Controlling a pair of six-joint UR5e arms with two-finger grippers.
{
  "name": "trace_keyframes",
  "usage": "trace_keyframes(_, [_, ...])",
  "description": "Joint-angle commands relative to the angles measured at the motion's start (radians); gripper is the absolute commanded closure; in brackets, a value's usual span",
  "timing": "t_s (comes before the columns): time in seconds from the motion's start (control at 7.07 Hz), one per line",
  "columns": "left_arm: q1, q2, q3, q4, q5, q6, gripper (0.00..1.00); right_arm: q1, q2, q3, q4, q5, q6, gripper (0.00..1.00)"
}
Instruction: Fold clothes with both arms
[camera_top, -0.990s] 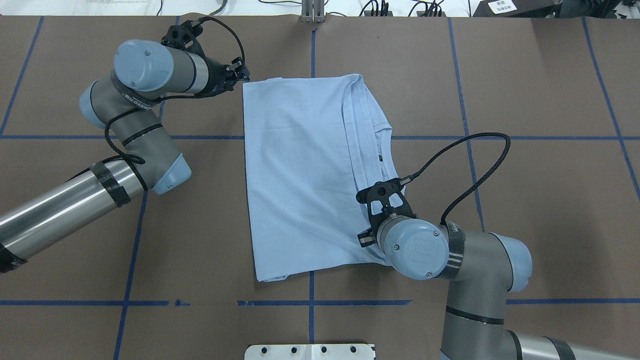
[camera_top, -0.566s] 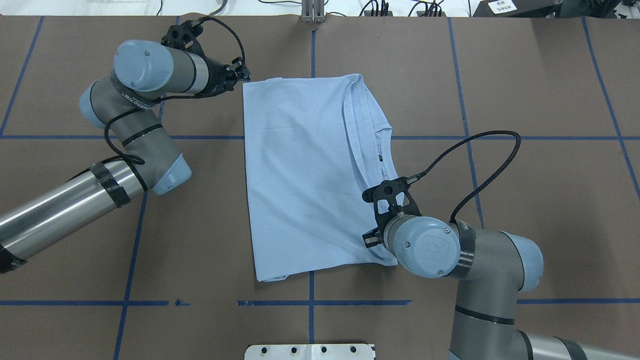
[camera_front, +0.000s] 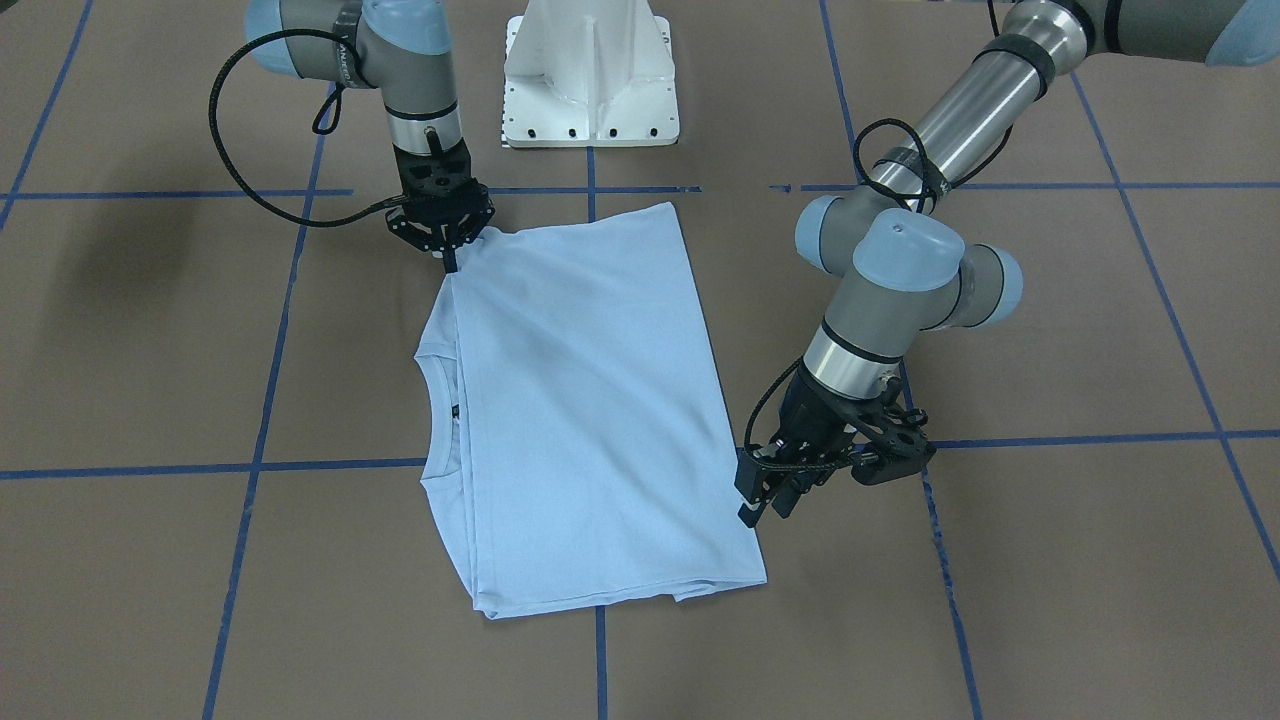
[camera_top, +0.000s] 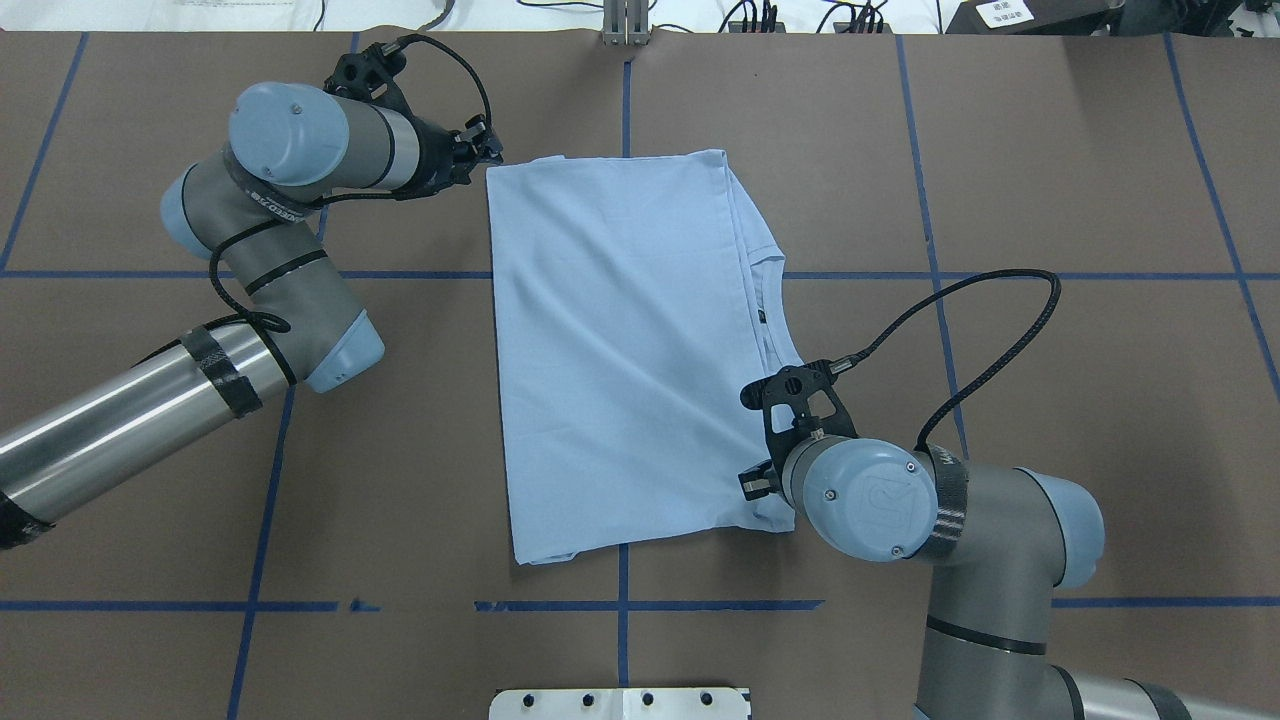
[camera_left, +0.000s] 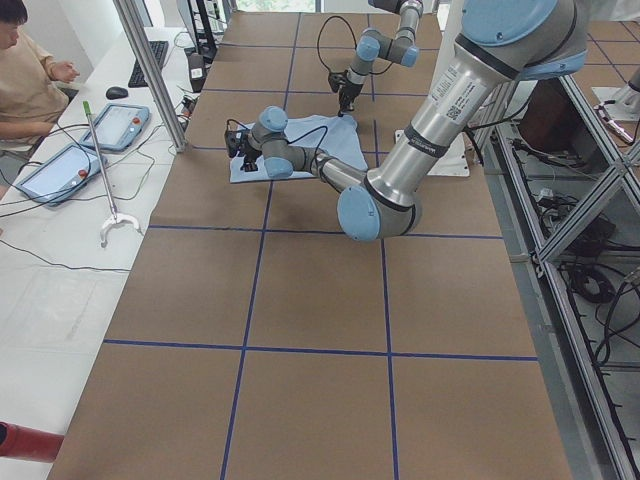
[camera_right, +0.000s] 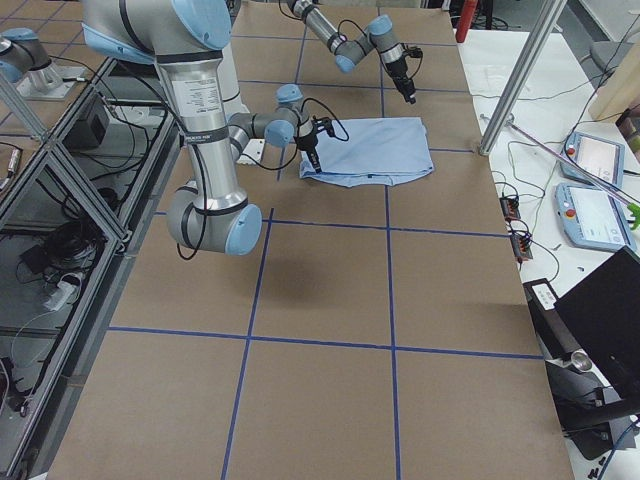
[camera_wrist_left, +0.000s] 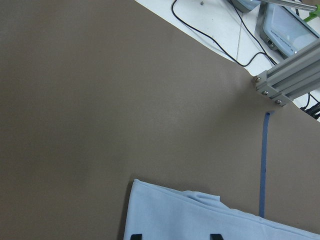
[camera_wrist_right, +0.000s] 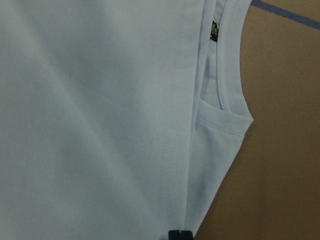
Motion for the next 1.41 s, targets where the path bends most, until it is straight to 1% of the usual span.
trace_keyframes(0.0, [0.002, 0.001, 0.001, 0.0, 0.0, -0.002, 0.45, -0.002, 0.014, 0.003, -0.001, 0.002, 0.09, 0.43])
trace_keyframes(0.14, [0.004, 0.001, 0.001, 0.0, 0.002, -0.002, 0.45, -0.008, 0.012, 0.003, 0.002, 0.003, 0.25, 0.3])
trace_keyframes(0.42, [0.004, 0.003, 0.001, 0.0, 0.002, 0.0, 0.45, -0.045, 0.017, 0.002, 0.005, 0.002, 0.656, 0.18])
trace_keyframes(0.57, [0.004, 0.003, 0.0, 0.0, 0.002, -0.002, 0.45, -0.057, 0.017, -0.004, 0.005, 0.0, 0.752, 0.12])
trace_keyframes(0.71, [0.004, 0.003, 0.001, 0.0, 0.002, 0.0, 0.45, -0.062, 0.017, -0.008, 0.003, -0.001, 0.8, 0.1])
trace_keyframes(0.85, [0.004, 0.003, 0.001, 0.0, 0.002, 0.0, 0.45, -0.066, 0.021, -0.014, 0.003, -0.001, 0.851, 0.1])
trace_keyframes(0.99, [0.004, 0.003, 0.001, 0.0, 0.002, -0.002, 0.45, -0.057, 0.052, -0.029, 0.003, -0.006, 0.853, 0.11])
trace_keyframes(1.27, [0.004, 0.003, 0.001, 0.0, 0.002, -0.002, 0.45, -0.027, 0.057, -0.047, 0.003, -0.007, 0.854, 0.12])
